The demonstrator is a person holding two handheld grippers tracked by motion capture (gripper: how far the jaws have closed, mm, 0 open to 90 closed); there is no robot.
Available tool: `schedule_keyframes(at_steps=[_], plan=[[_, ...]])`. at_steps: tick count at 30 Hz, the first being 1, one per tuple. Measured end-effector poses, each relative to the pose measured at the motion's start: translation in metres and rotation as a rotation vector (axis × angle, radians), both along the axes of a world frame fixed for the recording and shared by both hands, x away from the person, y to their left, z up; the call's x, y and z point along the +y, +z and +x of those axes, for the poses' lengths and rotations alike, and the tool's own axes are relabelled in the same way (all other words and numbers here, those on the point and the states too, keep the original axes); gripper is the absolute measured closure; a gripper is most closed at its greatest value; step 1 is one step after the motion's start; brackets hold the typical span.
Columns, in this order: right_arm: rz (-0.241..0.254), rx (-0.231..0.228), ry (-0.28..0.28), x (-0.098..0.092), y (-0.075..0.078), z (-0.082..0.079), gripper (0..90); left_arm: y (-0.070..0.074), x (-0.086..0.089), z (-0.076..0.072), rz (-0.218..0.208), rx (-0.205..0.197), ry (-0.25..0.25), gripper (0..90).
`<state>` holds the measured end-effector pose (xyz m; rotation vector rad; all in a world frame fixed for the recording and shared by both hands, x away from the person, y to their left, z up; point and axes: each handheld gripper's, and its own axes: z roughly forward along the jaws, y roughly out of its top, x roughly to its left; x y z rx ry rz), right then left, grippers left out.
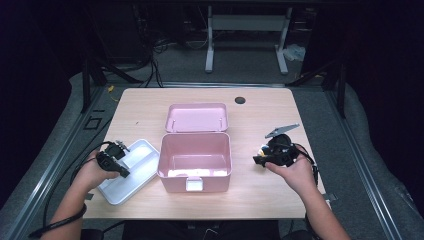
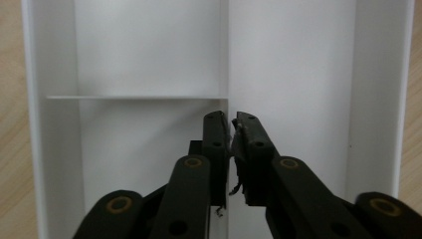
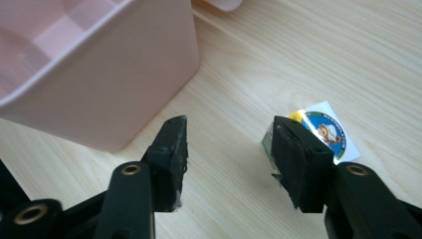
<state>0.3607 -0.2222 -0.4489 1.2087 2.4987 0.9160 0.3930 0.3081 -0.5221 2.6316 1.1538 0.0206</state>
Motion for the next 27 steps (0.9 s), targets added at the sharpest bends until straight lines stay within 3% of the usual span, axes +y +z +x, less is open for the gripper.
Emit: schedule_keyframes(at_steps=[1, 2, 4, 5, 6, 7, 8, 10, 11, 14, 15, 16, 17, 18, 20, 27], plan=[[-0.035, 0.004, 0.001, 0.001, 0.000, 0.002, 46.9, 0.000, 0.001, -0.003, -0.040, -0.007, 0.027, 73.7], [-0.035, 0.004, 0.001, 0.001, 0.000, 0.002, 46.9, 0.000, 0.001, -0.003, -0.040, -0.007, 0.027, 69.2], [-0.083, 0.008, 0.011, 0.002, 0.002, 0.006, 45.3, 0.002, 0.003, -0.007, -0.089, -0.027, 0.044, 67.7], [-0.127, 0.025, 0.027, 0.002, 0.003, 0.012, 43.5, 0.005, 0.004, -0.010, -0.118, -0.055, 0.054, 62.8], [-0.127, 0.025, 0.027, 0.002, 0.003, 0.012, 43.5, 0.005, 0.004, -0.010, -0.118, -0.055, 0.054, 60.9], [-0.166, 0.034, 0.035, 0.002, 0.004, 0.019, 42.4, 0.006, 0.006, -0.013, -0.132, -0.100, 0.066, 57.2], [-0.166, 0.034, 0.035, 0.002, 0.004, 0.019, 42.4, 0.006, 0.006, -0.013, -0.132, -0.100, 0.066, 54.1], [-0.238, 0.050, 0.038, 0.003, 0.007, 0.030, 40.0, 0.008, 0.007, -0.014, -0.146, -0.116, 0.072, 48.0], [-0.270, 0.060, 0.047, 0.004, 0.007, 0.036, 39.9, 0.011, 0.008, -0.017, -0.176, -0.123, 0.080, 47.9], [-0.314, 0.064, 0.076, 0.007, 0.008, 0.045, 39.9, 0.011, 0.007, -0.020, -0.177, -0.141, 0.069, 46.3], [-0.350, 0.060, 0.105, 0.009, 0.007, 0.052, 40.0, 0.010, 0.007, -0.022, -0.175, -0.137, 0.069, 45.8], [-0.350, 0.060, 0.105, 0.009, 0.007, 0.052, 40.0, 0.010, 0.007, -0.022, -0.175, -0.137, 0.069, 45.9], [-0.353, 0.067, 0.121, 0.010, 0.005, 0.055, 40.2, 0.009, 0.007, -0.023, -0.201, -0.089, 0.101, 45.9], [-0.365, 0.078, 0.160, 0.011, 0.003, 0.061, 40.7, 0.008, 0.008, -0.024, -0.207, -0.080, 0.100, 46.1], [-0.366, 0.089, 0.185, 0.010, -0.001, 0.066, 41.2, 0.009, 0.009, -0.025, -0.191, -0.076, 0.100, 45.9], [-0.407, 0.180, 0.213, 0.002, -0.016, 0.079, 39.1, 0.012, 0.011, -0.027, -0.206, -0.075, 0.114, 45.6]])
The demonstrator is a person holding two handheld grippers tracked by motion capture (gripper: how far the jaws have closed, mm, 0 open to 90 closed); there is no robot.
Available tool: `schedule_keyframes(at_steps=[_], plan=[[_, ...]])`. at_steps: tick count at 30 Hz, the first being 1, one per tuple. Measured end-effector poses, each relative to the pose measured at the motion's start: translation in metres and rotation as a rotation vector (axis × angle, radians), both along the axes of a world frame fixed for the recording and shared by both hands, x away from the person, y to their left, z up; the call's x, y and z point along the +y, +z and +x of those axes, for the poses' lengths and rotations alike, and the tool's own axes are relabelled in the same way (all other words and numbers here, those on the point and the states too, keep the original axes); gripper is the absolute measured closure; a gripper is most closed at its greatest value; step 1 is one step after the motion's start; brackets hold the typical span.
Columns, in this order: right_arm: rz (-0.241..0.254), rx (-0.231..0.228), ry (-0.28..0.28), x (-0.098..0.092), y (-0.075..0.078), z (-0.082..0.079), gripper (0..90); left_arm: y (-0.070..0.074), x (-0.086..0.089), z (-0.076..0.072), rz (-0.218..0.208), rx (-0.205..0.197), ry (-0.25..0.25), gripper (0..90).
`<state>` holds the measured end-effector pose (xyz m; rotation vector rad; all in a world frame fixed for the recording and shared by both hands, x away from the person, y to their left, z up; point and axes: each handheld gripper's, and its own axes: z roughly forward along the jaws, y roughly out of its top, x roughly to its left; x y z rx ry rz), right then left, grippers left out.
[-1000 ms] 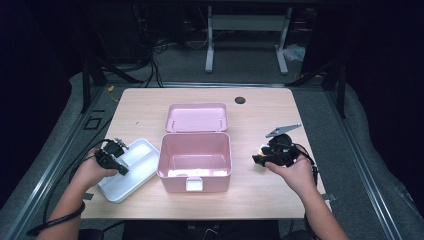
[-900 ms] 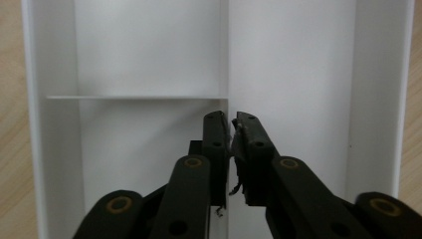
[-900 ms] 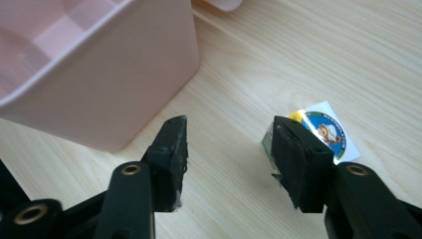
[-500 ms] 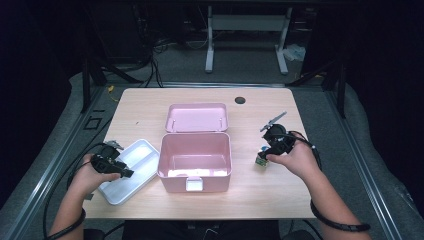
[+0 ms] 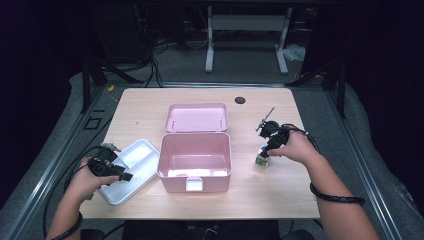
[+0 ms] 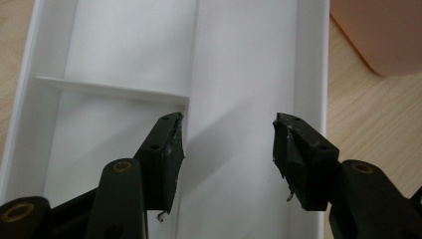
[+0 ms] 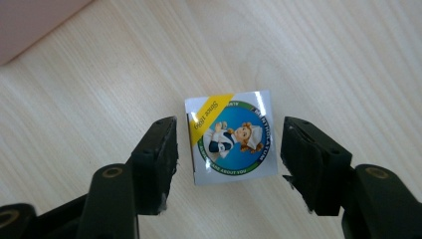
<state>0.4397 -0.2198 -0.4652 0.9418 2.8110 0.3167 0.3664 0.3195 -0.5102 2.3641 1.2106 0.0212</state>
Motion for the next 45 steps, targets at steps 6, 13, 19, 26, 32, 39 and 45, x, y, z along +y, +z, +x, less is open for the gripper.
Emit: schedule_keyframes(at_steps=[6, 13, 19, 26, 32, 39, 45], plan=[[-0.032, 0.034, 0.002, 0.001, -0.003, 0.003, 40.2, -0.003, 0.000, 0.000, 0.010, 0.017, 0.001, 44.7], [-0.055, 0.065, 0.015, 0.006, -0.008, 0.006, 41.1, -0.002, 0.000, -0.001, 0.009, 0.019, 0.005, 44.5], [-0.030, 0.061, 0.011, 0.007, -0.011, 0.006, 45.1, -0.003, 0.000, -0.001, 0.020, 0.028, 0.006, 44.4], [-0.056, 0.072, 0.001, 0.009, -0.009, 0.006, 46.1, -0.002, 0.001, -0.001, 0.025, 0.025, 0.010, 44.3], [-0.029, 0.066, -0.008, 0.009, -0.011, 0.005, 46.5, -0.001, 0.003, -0.002, 0.023, 0.025, 0.014, 44.2], [-0.041, 0.057, 0.009, 0.011, -0.003, 0.004, 46.6, 0.000, 0.005, -0.002, 0.021, 0.025, 0.017, 44.2], [-0.045, 0.048, 0.032, 0.016, 0.012, 0.000, 46.6, 0.000, 0.005, -0.003, 0.019, 0.027, 0.014, 44.3]])
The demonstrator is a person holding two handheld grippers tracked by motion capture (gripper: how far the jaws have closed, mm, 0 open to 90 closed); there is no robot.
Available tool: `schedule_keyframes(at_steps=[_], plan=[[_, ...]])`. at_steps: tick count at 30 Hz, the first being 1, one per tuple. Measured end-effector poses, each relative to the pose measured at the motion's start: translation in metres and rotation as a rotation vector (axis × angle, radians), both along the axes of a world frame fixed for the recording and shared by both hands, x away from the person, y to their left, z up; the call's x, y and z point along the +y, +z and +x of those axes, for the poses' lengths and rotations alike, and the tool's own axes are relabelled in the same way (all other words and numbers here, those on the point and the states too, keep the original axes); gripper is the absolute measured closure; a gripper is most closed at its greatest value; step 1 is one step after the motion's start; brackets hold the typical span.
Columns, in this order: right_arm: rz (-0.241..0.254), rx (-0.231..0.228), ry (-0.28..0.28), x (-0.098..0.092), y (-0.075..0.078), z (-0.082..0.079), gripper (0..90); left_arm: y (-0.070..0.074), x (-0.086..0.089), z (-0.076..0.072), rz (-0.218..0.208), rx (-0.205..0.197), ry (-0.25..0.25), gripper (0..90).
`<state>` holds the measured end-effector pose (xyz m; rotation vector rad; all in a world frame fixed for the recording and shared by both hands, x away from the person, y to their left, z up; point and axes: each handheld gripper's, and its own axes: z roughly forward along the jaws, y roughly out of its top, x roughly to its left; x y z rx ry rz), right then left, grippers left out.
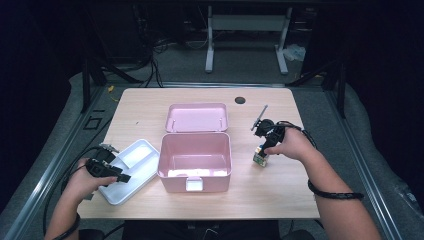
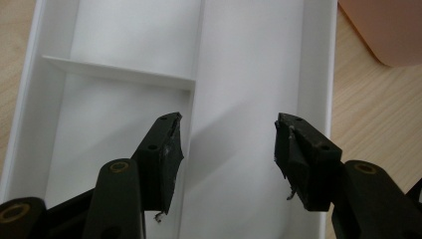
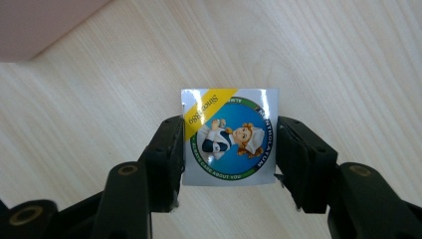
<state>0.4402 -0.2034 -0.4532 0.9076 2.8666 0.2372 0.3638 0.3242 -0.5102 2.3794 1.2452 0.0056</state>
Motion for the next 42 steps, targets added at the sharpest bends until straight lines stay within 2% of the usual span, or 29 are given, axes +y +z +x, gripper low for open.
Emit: schedule_keyframes(at_steps=[1, 2, 3, 6, 7, 9, 10, 11, 13, 14, 15, 19, 23, 25, 26, 27, 28, 33, 42], plan=[[-0.008, 0.009, 0.019, 0.003, 0.007, -0.001, 46.6, 0.000, 0.001, 0.000, 0.000, -0.001, 0.002, 44.3], [-0.008, 0.009, 0.019, 0.003, 0.007, -0.001, 46.6, 0.000, 0.001, 0.000, 0.000, -0.001, 0.002, 44.2], [0.005, -0.004, 0.032, 0.006, 0.012, -0.004, 46.7, 0.000, 0.001, 0.000, -0.002, -0.002, 0.004, 44.2], [0.034, 0.001, 0.058, 0.008, 0.016, -0.006, 46.7, 0.000, 0.002, -0.001, -0.002, 0.000, 0.008, 44.3], [0.000, 0.001, 0.075, 0.011, 0.021, -0.008, 46.7, 0.000, 0.002, -0.001, -0.002, 0.001, 0.007, 44.3], [-0.001, 0.001, 0.133, 0.017, 0.030, -0.013, 46.7, 0.000, 0.002, -0.001, -0.001, 0.002, 0.007, 44.2], [-0.004, 0.008, 0.189, 0.020, 0.036, -0.015, 46.8, 0.000, 0.002, -0.001, -0.001, 0.002, 0.007, 44.3], [0.001, -0.004, 0.211, 0.023, 0.038, -0.017, 46.8, 0.000, 0.002, 0.000, -0.001, 0.002, 0.006, 44.2], [0.005, 0.004, 0.277, 0.028, 0.044, -0.021, 46.8, 0.000, 0.002, 0.000, 0.001, 0.003, 0.007, 44.3], [-0.004, -0.011, 0.305, 0.030, 0.047, -0.022, 46.9, -0.001, 0.002, 0.000, 0.001, 0.003, 0.006, 44.3], [-0.011, -0.029, 0.322, 0.033, 0.049, -0.024, 46.9, -0.001, 0.002, 0.000, 0.001, 0.005, 0.005, 44.2], [-0.030, -0.033, 0.394, 0.041, 0.058, -0.027, 46.9, -0.002, 0.002, 0.000, 0.003, 0.010, 0.003, 44.3], [-0.026, -0.027, 0.421, 0.047, 0.066, -0.030, 46.9, -0.002, 0.002, 0.000, 0.001, 0.011, 0.005, 44.3], [-0.028, -0.042, 0.433, 0.051, 0.072, -0.031, 46.9, -0.002, 0.002, 0.000, 0.002, 0.011, 0.008, 44.3], [-0.024, -0.034, 0.440, 0.053, 0.075, -0.031, 46.9, -0.002, 0.002, 0.000, 0.002, 0.011, 0.008, 44.3], [-0.032, -0.044, 0.455, 0.057, 0.083, -0.032, 47.0, -0.002, 0.002, 0.000, 0.002, 0.013, 0.008, 44.3], [-0.032, -0.044, 0.455, 0.057, 0.083, -0.032, 47.0, -0.002, 0.002, 0.000, 0.002, 0.013, 0.008, 44.3], [-0.033, -0.036, 0.485, 0.074, 0.104, -0.037, 46.9, -0.003, 0.002, 0.000, 0.003, 0.015, 0.007, 44.2], [-0.012, -0.036, 0.526, 0.101, 0.126, -0.044, 46.9, -0.004, 0.002, 0.000, 0.005, 0.020, 0.002, 44.3]])
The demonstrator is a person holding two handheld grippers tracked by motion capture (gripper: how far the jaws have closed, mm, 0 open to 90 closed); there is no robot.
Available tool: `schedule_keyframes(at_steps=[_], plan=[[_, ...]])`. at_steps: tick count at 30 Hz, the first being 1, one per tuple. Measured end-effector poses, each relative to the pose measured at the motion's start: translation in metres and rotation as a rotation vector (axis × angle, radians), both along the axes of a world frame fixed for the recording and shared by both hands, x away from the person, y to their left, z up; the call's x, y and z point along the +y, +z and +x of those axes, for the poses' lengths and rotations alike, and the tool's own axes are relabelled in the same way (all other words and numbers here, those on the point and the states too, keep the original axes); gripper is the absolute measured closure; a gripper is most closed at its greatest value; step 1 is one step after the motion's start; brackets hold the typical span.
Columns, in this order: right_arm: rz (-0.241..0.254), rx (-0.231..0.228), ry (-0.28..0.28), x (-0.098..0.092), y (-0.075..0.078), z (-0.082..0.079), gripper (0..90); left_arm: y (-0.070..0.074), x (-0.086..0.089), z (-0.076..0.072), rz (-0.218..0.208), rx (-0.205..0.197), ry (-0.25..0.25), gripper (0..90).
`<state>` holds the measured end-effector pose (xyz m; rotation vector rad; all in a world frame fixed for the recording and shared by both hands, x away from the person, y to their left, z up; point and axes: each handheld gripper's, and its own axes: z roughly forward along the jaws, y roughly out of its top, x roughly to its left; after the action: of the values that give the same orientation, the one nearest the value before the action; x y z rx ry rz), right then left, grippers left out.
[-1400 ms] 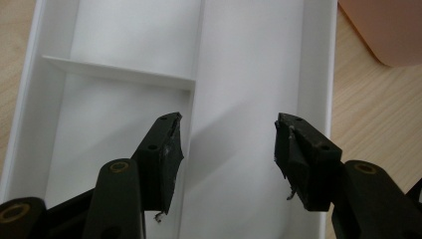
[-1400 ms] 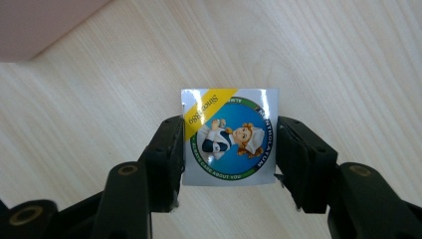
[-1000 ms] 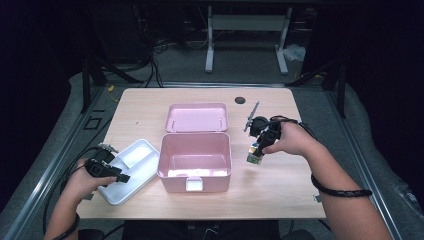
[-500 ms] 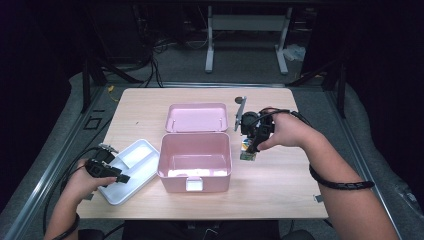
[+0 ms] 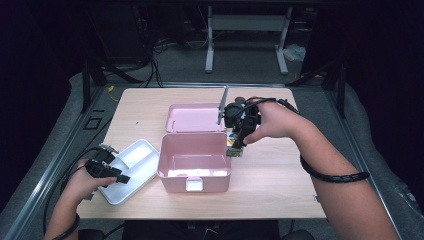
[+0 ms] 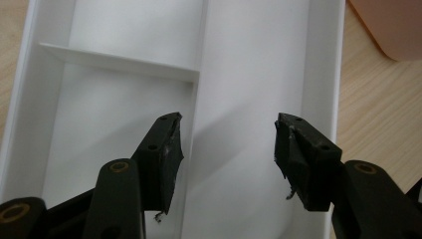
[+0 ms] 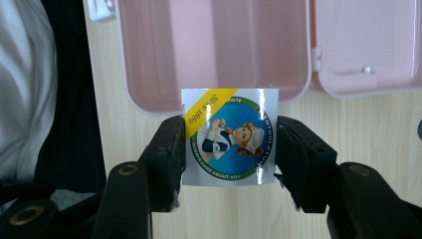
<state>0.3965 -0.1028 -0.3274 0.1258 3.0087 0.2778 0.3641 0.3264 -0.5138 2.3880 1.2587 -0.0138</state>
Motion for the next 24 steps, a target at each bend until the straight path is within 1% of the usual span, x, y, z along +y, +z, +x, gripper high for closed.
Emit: schedule_keyframes(at_steps=[3, 5, 7, 9, 12, 13, 15, 16, 17, 19, 22, 23, 24], plan=[[0.005, 0.004, 0.020, 0.011, 0.001, 0.000, 46.9, 0.000, 0.000, 0.000, 0.000, 0.000, 0.000, 44.2], [0.010, 0.010, 0.037, 0.022, -0.003, 0.002, 46.9, 0.001, 0.000, 0.000, -0.002, -0.002, 0.001, 44.3], [0.007, 0.014, 0.042, 0.025, -0.005, 0.003, 46.9, 0.001, 0.001, -0.001, -0.002, -0.002, 0.001, 44.3], [-0.002, 0.018, 0.050, 0.033, -0.013, 0.004, 46.9, 0.000, 0.001, -0.001, -0.001, -0.001, 0.001, 44.2], [-0.006, 0.023, 0.054, 0.038, -0.023, 0.006, 46.9, 0.000, 0.002, -0.001, 0.001, 0.000, 0.000, 44.3], [0.002, 0.027, 0.051, 0.040, -0.030, 0.008, 46.9, 0.000, 0.002, -0.001, 0.001, 0.001, 0.001, 44.3], [-0.006, 0.032, 0.053, 0.041, -0.038, 0.009, 46.8, 0.000, 0.002, -0.001, 0.002, 0.002, 0.002, 44.3], [-0.006, 0.032, 0.053, 0.041, -0.038, 0.009, 46.8, 0.000, 0.002, -0.001, 0.002, 0.002, 0.002, 44.2], [-0.009, 0.034, 0.048, 0.042, -0.046, 0.010, 46.8, -0.001, 0.001, -0.001, 0.004, 0.003, 0.001, 44.3], [-0.008, 0.035, 0.048, 0.042, -0.049, 0.010, 46.8, -0.001, 0.001, -0.001, 0.004, 0.004, 0.000, 44.3], [-0.003, 0.037, 0.041, 0.042, -0.061, 0.011, 46.8, -0.001, 0.001, -0.001, 0.005, 0.006, -0.001, 44.2], [-0.001, 0.039, 0.035, 0.042, -0.067, 0.012, 46.7, -0.002, 0.001, -0.001, 0.006, 0.007, -0.001, 44.2], [-0.001, 0.039, 0.035, 0.042, -0.067, 0.012, 46.7, -0.002, 0.001, -0.001, 0.006, 0.007, -0.001, 44.2]])
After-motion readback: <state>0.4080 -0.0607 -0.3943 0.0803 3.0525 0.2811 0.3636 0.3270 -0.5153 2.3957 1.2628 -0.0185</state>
